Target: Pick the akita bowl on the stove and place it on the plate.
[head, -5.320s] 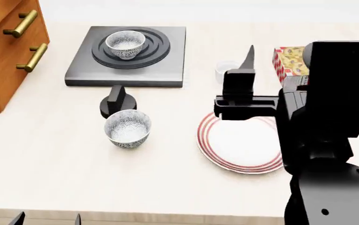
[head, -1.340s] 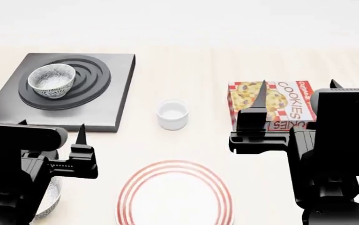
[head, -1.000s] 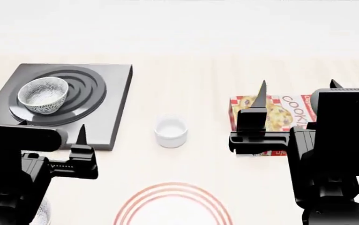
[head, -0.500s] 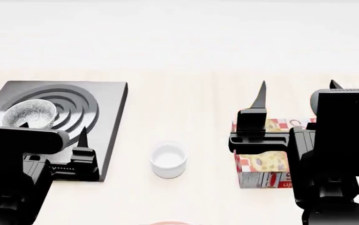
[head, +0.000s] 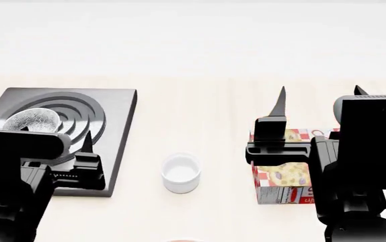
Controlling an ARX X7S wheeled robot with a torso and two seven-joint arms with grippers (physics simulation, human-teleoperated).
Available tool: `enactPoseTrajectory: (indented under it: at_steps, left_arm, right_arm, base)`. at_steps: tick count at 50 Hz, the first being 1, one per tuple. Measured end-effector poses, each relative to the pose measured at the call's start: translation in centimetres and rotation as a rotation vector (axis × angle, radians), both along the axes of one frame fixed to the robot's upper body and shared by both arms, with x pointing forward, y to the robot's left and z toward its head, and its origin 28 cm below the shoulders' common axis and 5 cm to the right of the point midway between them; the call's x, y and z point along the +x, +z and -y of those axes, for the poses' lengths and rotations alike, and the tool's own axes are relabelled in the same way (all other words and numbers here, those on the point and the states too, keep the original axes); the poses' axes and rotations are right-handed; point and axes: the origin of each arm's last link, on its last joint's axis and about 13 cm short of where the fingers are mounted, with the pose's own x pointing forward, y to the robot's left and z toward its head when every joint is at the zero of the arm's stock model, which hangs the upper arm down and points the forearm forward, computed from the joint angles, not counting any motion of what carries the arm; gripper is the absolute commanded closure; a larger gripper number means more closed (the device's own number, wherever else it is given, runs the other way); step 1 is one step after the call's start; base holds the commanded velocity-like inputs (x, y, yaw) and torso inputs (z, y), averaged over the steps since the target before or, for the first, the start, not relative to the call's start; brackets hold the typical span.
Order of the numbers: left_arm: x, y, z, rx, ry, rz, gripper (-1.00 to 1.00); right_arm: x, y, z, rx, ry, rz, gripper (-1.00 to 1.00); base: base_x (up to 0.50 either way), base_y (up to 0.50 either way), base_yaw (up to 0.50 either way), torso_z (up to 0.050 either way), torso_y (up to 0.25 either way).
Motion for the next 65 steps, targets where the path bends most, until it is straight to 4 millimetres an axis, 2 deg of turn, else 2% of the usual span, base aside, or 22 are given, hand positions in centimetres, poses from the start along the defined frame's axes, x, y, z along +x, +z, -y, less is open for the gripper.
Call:
enactPoseTrajectory:
  at_steps: [10,42,52,65]
  left_arm:
    - [1.0,2.7,-0.6,-0.033,0.02,0.021,-1.0]
    - [6.9,12.3,-3.3,-0.025,0.14,0.083,-1.0]
    - [8.4,14.1,-4.1,-0.05,0.163,0.059,-1.0]
    - [9.7,15.2,-4.5,-0.032,0.16,0.006,-1.0]
  right_arm:
    - [0.0,0.0,0.0,-0.001,0.003,-0.001,-1.0]
    - [0.0,-0.1,0.0,0.0,0.006,-0.001,-1.0]
    - [0.0,0.0,0.0,0.0,0.006,-0.002,-1.0]
    - [0.1,-0.1,0.0,0.001,0.007,-0.002,-1.0]
  base:
    - [0.0,0.0,0.0,0.0,0.0]
    - [0.0,0.0,0.0,0.0,0.0]
    - [0.0,0.0,0.0,0.0,0.0]
    - [0.0,0.0,0.0,0.0,0.0]
